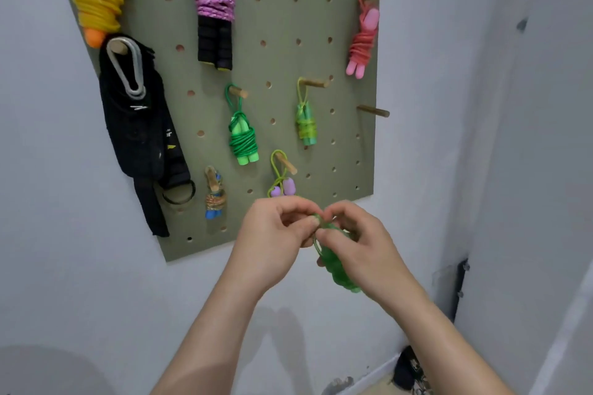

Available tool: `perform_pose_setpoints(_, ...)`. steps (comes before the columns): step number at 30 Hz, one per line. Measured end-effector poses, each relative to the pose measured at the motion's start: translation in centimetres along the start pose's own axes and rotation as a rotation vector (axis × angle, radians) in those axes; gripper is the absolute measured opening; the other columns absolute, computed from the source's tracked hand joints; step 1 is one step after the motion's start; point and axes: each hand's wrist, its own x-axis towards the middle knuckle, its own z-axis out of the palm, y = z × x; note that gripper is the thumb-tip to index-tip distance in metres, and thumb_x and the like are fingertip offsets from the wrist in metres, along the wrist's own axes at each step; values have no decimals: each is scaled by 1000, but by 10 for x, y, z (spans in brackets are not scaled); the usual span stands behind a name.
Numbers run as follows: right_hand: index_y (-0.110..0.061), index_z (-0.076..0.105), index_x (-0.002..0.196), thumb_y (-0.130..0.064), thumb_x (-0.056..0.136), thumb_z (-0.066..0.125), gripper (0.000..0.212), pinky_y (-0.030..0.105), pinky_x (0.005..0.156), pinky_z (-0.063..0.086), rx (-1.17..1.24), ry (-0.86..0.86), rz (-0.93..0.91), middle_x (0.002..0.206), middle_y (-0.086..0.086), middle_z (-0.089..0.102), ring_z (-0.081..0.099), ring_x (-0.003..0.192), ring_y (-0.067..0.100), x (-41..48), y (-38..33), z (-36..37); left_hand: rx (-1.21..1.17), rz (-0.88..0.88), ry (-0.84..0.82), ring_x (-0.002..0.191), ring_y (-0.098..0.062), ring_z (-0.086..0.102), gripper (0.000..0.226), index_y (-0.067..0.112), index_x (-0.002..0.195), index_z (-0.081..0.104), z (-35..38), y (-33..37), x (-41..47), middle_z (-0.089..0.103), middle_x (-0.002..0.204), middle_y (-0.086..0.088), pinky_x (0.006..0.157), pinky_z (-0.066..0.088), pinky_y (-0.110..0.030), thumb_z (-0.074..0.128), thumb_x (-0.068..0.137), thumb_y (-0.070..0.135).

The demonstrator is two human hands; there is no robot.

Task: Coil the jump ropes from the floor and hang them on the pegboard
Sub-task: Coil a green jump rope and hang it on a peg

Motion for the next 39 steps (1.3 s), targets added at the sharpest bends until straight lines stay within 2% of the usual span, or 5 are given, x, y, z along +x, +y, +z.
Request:
perform_pose_setpoints(5,-23,53,73,-24,72,60,7,35,52,43,-215,143,-211,62,2,55,50,59,26,41,-4,-27,218,166,92,64,-10,67,18,25,75,71,20,10,46,69,64,6,68,57,-33,70,79,8)
perform_pose_setpoints(19,4,61,88,-5,91,53,13,25,48,44,408,-22,26,63,19,58,53,49,23,179,26,-153,-568,-65,-69,47,-14,52,17,1,84,65,140,10,196,62,63,-7,53,49,-21,53,90,-8)
perform_pose_setpoints(25,-1,68,83,-11,89,61,14,30,54,48,332,-152,146,67,14,56,58,57,24,240,62,-205,-126,0,139,53,-1,57,13,17,75,72,176,2,252,68,61,7,57,45,-15,70,84,8)
perform_pose_setpoints(31,-5,72,85,-10,87,67,7,21,64,50,128,95,-52,76,11,68,61,71,14,283,85,-204,148,162,342,68,6,63,12,26,72,74,193,-9,291,70,68,19,66,47,-8,73,80,16)
perform_pose_setpoints(39,-10,70,85,-5,90,64,9,18,67,51,128,181,-201,80,7,70,63,71,9,306,113,-196,406,430,456,63,-11,63,9,20,78,72,203,-27,309,70,69,8,63,52,-33,63,79,20)
